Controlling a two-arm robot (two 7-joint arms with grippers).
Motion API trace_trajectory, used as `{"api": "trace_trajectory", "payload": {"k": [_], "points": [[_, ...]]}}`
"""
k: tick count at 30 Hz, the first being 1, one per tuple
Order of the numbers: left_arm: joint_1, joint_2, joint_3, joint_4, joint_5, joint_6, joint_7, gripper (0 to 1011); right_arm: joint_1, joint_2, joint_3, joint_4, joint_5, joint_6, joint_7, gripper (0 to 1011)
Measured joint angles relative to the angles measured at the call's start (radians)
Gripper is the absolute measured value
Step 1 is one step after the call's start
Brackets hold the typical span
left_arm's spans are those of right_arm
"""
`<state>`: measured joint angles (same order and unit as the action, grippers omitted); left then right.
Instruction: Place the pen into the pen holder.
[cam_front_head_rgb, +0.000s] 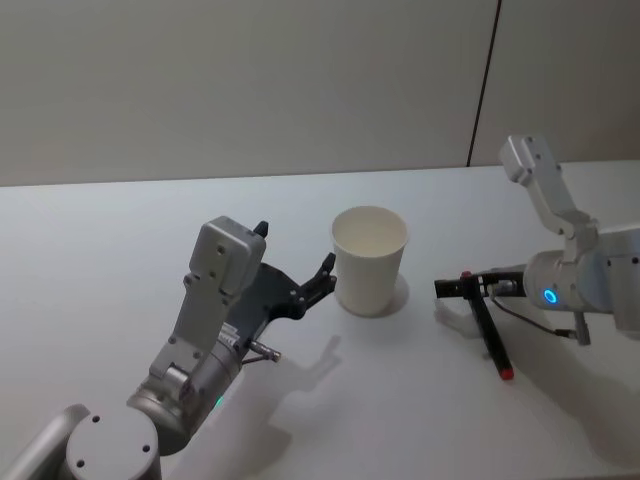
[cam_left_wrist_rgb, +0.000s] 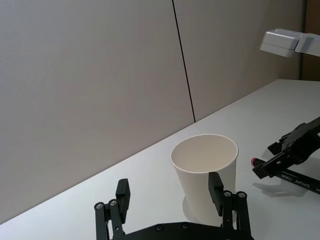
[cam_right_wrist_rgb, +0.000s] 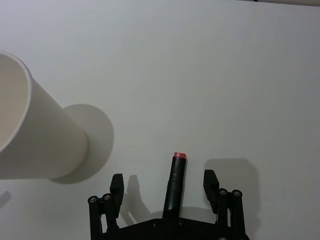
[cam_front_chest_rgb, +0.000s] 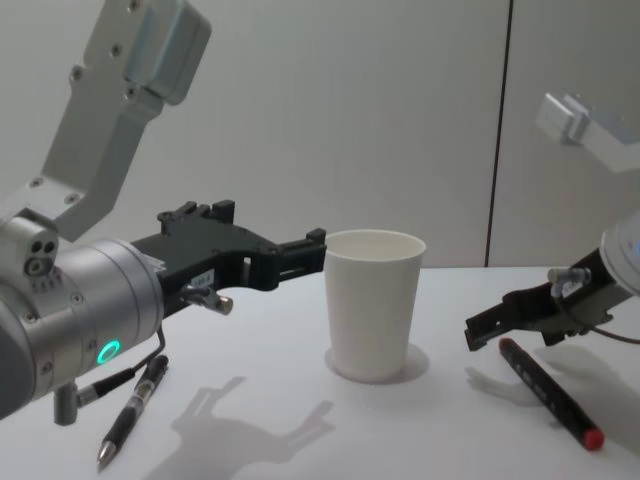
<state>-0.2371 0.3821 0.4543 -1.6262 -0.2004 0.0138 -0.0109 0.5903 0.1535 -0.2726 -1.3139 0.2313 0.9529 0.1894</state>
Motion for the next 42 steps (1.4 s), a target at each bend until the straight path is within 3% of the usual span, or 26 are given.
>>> {"api": "trace_trajectory", "payload": {"k": [27, 34, 42], "points": [[0.000, 0.000, 0.000, 0.000, 0.000, 0.000, 0.000, 1000, 0.018, -0.008, -0.011, 0.037, -0.070, -0.012, 0.025, 1002], [0.000, 0.000, 0.000, 0.000, 0.000, 0.000, 0.000, 999, 0.020, -0.011, -0.012, 0.048, -0.076, -0.023, 0.032, 883], [0.000, 0.000, 0.000, 0.000, 0.000, 0.000, 0.000, 1000, 0.027, -0.015, -0.016, 0.065, -0.094, -0.030, 0.040, 622]]}}
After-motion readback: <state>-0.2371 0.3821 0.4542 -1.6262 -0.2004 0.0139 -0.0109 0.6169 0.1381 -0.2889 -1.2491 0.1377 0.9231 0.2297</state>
